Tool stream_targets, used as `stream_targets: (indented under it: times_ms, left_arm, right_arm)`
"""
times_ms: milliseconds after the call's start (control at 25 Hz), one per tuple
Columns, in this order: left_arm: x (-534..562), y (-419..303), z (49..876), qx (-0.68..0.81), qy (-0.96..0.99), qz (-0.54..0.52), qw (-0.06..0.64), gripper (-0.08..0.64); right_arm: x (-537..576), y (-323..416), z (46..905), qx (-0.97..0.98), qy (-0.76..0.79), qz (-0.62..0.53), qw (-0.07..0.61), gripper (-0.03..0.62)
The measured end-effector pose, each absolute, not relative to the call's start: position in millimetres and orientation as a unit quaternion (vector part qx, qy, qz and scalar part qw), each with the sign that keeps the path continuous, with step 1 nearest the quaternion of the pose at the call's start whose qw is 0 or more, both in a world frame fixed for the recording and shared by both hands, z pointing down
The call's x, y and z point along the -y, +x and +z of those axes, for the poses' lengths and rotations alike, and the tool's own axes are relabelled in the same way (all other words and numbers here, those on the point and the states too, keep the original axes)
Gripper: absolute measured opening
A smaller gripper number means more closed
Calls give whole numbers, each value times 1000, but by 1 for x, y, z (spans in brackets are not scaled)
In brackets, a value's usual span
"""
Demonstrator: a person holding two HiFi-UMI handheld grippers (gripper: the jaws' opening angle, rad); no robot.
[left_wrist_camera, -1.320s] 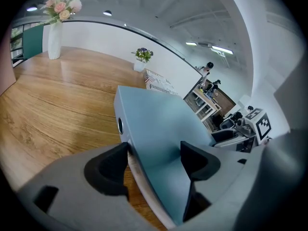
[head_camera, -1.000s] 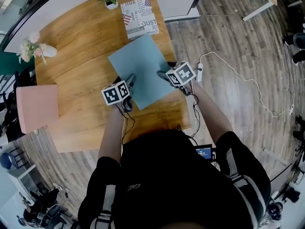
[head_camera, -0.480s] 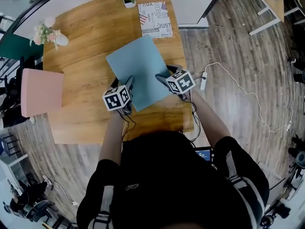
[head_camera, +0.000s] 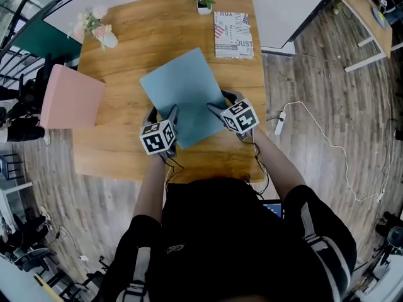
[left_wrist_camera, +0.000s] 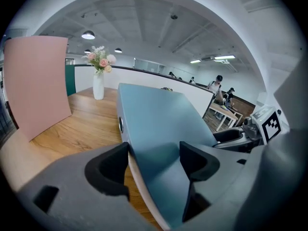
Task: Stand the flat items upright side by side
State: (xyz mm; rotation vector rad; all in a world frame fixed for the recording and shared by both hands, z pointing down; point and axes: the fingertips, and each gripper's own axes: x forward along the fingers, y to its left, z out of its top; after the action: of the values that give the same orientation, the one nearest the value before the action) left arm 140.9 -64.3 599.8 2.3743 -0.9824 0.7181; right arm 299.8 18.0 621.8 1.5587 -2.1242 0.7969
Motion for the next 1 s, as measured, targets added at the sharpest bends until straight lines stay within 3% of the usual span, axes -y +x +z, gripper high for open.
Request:
stream_targets:
  times_ms: [1000]
  left_arm:
    - [98,-44,537,532,819,185,108,340]
  right_arm:
    - [79,128,587,847,478,169,162,299]
